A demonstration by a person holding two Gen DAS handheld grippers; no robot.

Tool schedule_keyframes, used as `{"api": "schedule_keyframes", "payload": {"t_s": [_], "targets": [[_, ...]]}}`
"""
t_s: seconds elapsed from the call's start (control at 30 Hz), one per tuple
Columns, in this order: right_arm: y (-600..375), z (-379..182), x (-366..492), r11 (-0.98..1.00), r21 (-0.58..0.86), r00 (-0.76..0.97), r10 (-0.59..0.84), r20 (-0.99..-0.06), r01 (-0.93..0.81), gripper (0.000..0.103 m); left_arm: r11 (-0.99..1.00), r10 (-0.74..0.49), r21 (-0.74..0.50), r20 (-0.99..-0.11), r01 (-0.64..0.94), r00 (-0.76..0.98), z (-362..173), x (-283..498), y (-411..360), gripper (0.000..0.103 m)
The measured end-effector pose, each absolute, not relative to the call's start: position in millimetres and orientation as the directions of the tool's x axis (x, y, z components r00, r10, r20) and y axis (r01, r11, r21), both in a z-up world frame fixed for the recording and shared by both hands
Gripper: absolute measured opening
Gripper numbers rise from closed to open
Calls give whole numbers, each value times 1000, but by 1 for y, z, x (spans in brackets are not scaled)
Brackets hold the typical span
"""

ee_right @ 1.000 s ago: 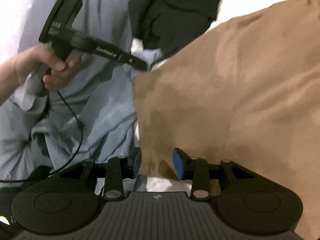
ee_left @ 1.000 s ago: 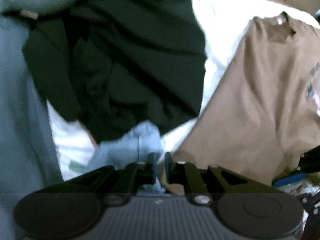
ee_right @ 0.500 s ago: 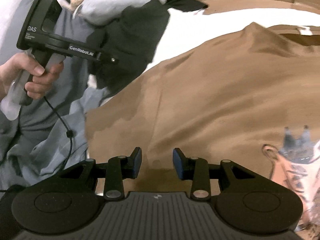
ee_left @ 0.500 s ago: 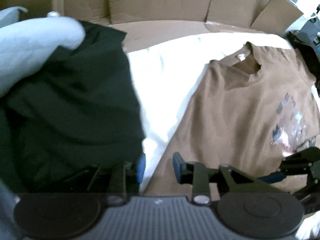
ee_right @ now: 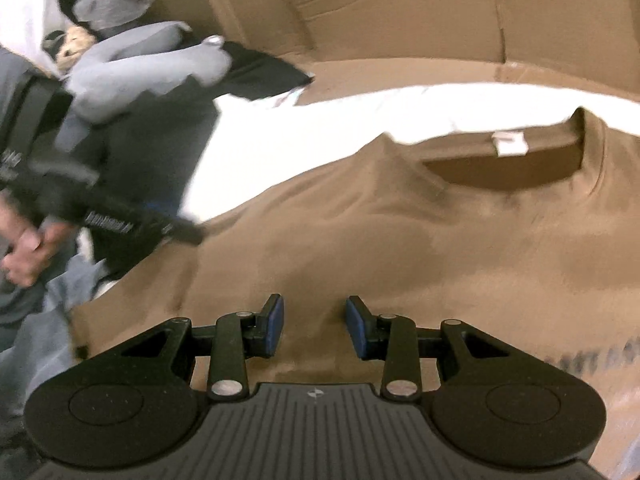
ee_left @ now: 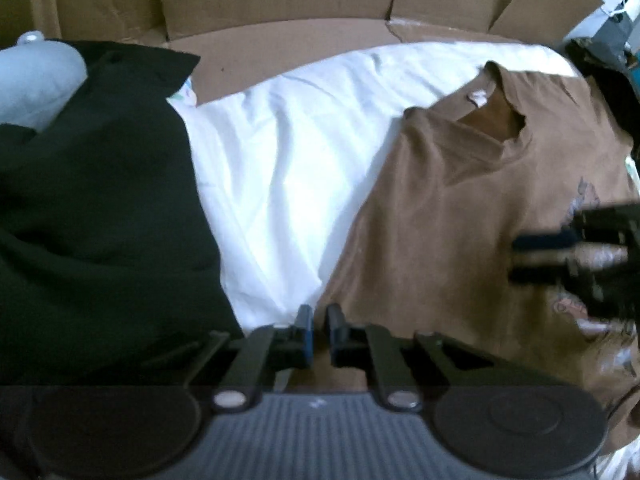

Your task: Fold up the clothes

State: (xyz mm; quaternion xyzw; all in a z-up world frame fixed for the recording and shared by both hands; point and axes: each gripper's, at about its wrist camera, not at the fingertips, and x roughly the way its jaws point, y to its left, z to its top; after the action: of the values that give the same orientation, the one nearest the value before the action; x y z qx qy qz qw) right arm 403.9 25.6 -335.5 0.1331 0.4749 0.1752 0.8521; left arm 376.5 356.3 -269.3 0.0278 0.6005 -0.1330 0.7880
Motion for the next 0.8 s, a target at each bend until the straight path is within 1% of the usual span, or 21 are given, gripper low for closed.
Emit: {"api": "schedule_keyframes", "payload": {"t_s": [0.13,0.27,0.4,0.53,0.6,0.67,0.73,0.8], "targets": [[17,-338,427,924,345,516,379,-768,-166,37,964,-154,-87,-953,251,262,-266,371,359,6],[12,-342,452,938,310,535,345,-771,-158,37,978,-122,-69,-956,198,268,-273,369,367,5],[15,-348,479,940,257,521,338,-784,-224,37,979,-117,-65,-956,193,270,-273,367,370,6],[20,-350,497,952,190,531,294,-795,-242,36,982,-109,-59,-952,180,285,-269,370,369,12],[20,-351,503,955,185,531,283,-799,-230,35,983,-102,-49,-945,175,310,-261,367,368,21],[22,-352,506,957,166,535,273,-800,-239,35,984,-96,-38,-938,176,334,-252,363,367,22],[24,-350,510,959,141,544,258,-799,-247,36,983,-86,-22,-932,183,352,-246,360,363,19],[23,-345,515,966,127,559,236,-795,-227,36,981,-100,-31,-927,192,361,-241,359,358,19]]}}
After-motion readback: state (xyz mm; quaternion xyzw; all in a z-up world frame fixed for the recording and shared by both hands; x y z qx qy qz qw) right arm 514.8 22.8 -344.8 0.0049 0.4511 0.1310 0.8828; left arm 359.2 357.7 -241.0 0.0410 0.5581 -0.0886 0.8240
